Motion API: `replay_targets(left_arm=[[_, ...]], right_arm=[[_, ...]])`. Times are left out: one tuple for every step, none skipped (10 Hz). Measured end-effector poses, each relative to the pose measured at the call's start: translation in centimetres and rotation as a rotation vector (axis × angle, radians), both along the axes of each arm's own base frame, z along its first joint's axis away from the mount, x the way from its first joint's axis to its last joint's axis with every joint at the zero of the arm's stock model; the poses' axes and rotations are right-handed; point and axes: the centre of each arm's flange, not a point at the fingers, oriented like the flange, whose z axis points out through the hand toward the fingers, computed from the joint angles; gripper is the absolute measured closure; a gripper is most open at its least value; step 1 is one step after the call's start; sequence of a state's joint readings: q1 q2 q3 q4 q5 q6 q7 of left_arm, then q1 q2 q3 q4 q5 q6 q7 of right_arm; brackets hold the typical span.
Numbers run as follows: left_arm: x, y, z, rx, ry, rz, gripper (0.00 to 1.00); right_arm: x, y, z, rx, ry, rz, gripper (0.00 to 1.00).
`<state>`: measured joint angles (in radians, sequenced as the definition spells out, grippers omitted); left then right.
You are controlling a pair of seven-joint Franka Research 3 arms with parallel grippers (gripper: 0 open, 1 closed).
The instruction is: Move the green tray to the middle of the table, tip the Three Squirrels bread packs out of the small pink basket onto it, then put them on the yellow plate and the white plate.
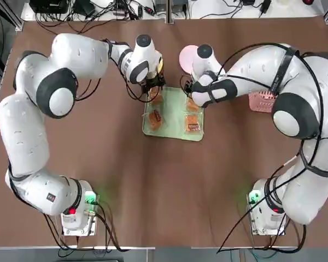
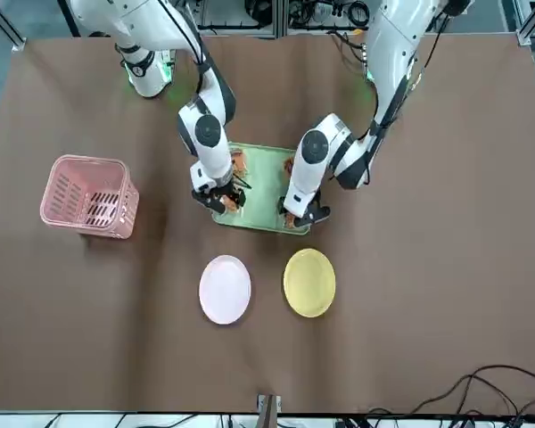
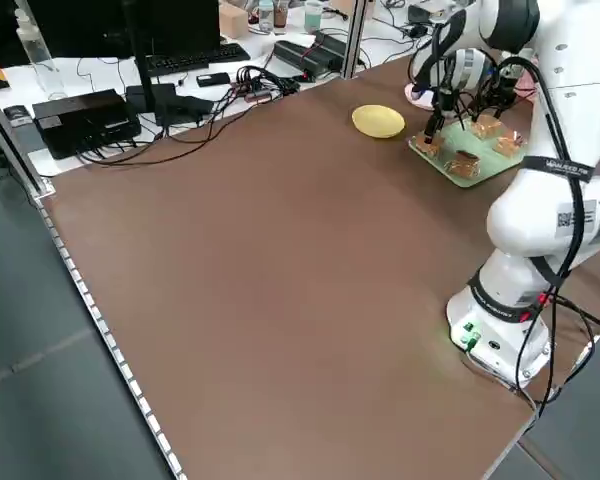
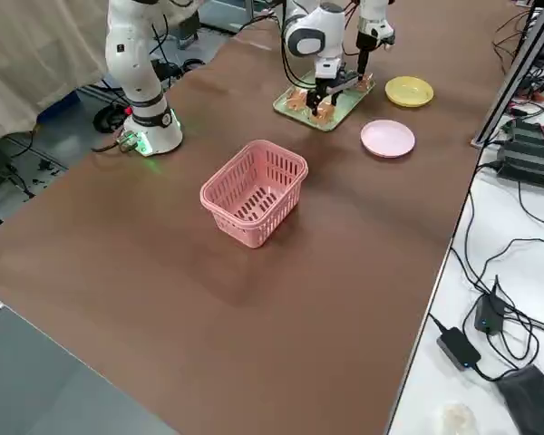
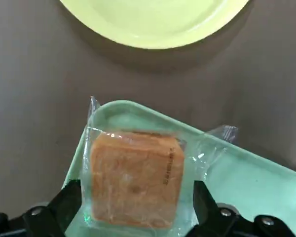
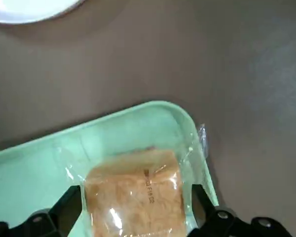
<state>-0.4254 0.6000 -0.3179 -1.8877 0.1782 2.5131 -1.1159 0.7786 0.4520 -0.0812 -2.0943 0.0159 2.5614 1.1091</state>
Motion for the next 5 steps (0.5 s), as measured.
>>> replay_targets(left_arm=[[-0.13, -0.06, -0.88, -0.002, 0.002, -0.004, 0.0], [-0.18, -0.09, -1.32, 0.002, -0.003, -0.016, 0.0], [-0.21, -0.14, -1.5, 0.003, -0.009, -0.025, 0.0], [-0.21, -0.16, -1.59, 0.002, -0.011, -0.027, 0.01], [-0.21, -0.17, -1.59, 0.001, -0.012, -0.027, 0.03]], right_arm=[[-0.4, 0.27, -0.44, -0.005, 0.005, 0.008, 0.01], [-0.73, 0.58, -0.81, -0.007, 0.007, 0.016, 0.01], [-0.86, 0.76, -1.05, -0.006, 0.004, 0.02, 0.02], [-0.85, 0.76, -1.23, -0.005, 0.002, 0.021, 0.02], [-0.79, 0.72, -1.21, -0.004, 0.001, 0.02, 0.09]])
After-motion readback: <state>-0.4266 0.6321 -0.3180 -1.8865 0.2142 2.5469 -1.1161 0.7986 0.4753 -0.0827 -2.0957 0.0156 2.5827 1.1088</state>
